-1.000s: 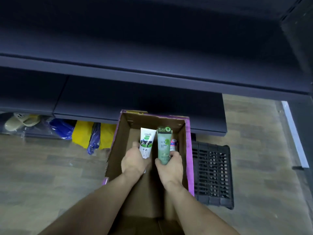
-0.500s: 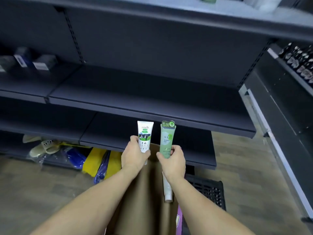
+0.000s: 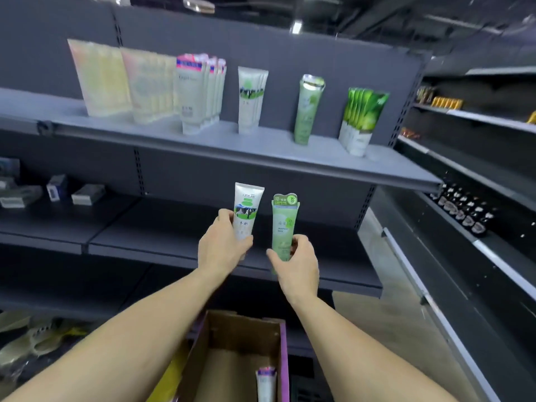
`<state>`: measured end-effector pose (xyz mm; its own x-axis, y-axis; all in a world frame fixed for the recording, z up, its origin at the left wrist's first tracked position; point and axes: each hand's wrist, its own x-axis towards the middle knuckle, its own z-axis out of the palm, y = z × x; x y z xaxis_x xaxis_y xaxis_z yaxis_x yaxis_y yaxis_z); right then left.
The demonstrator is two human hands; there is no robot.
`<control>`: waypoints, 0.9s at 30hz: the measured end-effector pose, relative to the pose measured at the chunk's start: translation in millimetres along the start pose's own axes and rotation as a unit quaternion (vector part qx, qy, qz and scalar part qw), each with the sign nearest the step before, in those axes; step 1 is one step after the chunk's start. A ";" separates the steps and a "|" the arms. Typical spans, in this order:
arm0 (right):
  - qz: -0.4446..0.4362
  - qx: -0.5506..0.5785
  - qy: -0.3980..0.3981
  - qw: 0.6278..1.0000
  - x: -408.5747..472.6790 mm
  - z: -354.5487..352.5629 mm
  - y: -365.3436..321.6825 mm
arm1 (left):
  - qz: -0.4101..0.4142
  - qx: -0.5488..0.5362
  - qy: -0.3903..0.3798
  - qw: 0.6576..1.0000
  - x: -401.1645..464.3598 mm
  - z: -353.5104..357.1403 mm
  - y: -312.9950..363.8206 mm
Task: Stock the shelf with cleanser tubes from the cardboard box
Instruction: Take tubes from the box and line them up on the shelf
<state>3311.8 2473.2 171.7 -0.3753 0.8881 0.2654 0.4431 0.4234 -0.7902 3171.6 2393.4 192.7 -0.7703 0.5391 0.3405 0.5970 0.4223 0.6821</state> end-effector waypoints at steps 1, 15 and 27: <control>-0.016 -0.003 0.009 1.000 7.1 -8.6 -12.3 | 0.012 -0.009 0.011 1.000 7.9 -9.8 11.1; -0.055 0.002 0.125 0.991 90.0 -54.3 -150.0 | 0.081 -0.099 0.063 0.990 104.2 -89.9 96.3; 0.044 -0.016 0.186 0.981 145.2 -57.0 -159.5 | 0.096 -0.078 0.045 0.991 159.6 -83.8 96.3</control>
<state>3233.1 2544.9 367.7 -0.0137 0.9227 0.3853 0.4887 0.3424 -0.8024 3087.4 2459.0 367.0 -0.6665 0.5291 0.5251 0.6982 0.1961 0.6885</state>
